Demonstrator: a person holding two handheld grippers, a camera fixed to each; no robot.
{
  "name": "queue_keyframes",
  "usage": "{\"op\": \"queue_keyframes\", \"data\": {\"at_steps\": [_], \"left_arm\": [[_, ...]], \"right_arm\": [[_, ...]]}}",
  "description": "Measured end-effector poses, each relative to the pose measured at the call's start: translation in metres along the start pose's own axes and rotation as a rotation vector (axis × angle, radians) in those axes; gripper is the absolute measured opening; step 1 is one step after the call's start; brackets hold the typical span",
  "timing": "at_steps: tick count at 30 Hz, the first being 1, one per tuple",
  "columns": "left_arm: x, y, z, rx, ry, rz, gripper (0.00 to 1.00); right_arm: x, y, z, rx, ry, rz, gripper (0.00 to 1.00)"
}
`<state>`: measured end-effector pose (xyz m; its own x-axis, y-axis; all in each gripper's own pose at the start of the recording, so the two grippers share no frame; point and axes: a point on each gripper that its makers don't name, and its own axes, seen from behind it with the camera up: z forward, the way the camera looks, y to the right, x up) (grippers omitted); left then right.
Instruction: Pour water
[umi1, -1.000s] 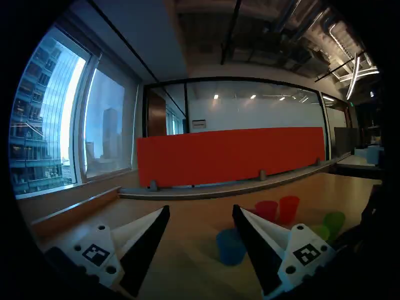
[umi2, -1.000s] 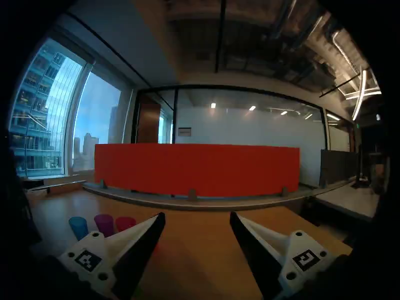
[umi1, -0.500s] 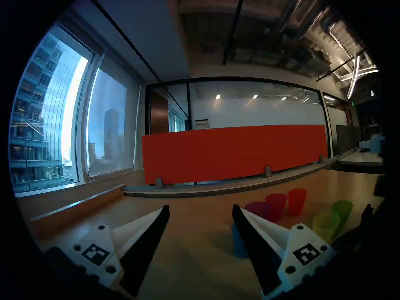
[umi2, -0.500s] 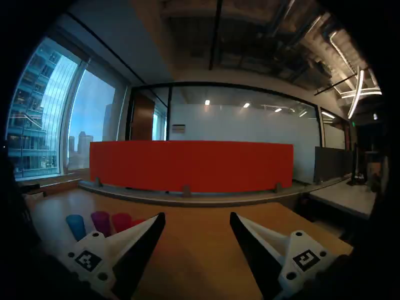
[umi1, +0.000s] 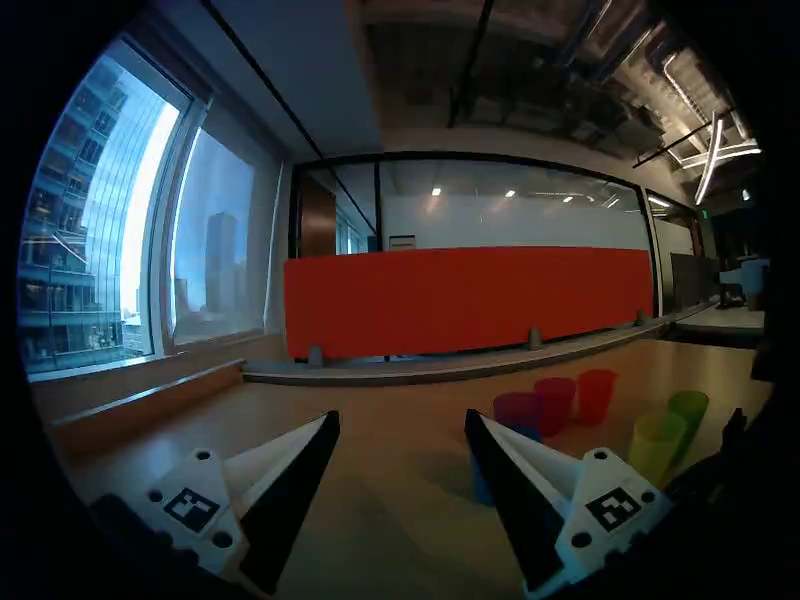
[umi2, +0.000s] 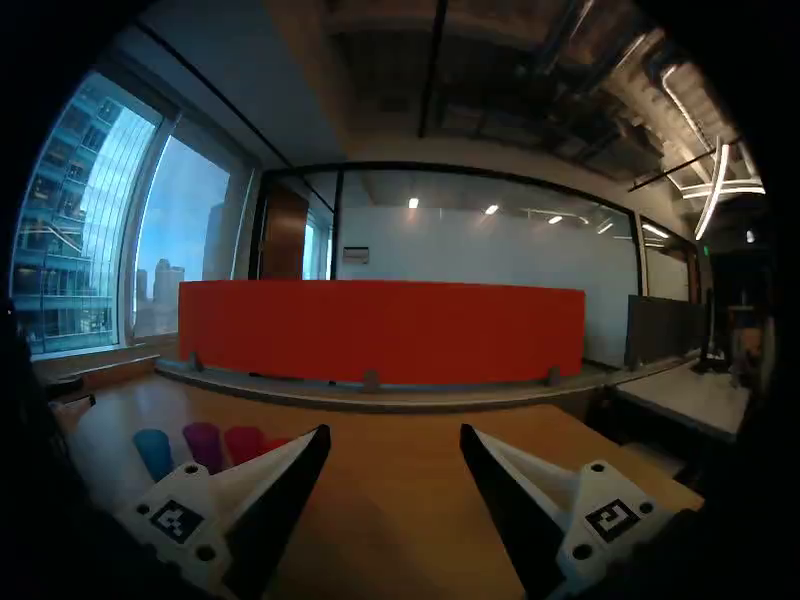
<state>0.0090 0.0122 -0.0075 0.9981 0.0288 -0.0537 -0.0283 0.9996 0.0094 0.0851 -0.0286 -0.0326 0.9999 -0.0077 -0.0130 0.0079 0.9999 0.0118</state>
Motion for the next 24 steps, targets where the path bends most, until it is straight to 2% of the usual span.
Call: {"op": "queue_keyframes", "data": {"at_steps": [12,24], "left_arm": [[-0.011,-0.001,0.006,-0.005,-0.013,-0.035,0.93],[-0.018,-0.003,0.007,-0.004,-0.037,-0.045,0.93]], "right_arm": [[0.002,-0.003,0.0,0.003,0.001,0.003,1.0],[0.002,-0.002,0.0,0.001,0.0,0.008,1.0]]}}
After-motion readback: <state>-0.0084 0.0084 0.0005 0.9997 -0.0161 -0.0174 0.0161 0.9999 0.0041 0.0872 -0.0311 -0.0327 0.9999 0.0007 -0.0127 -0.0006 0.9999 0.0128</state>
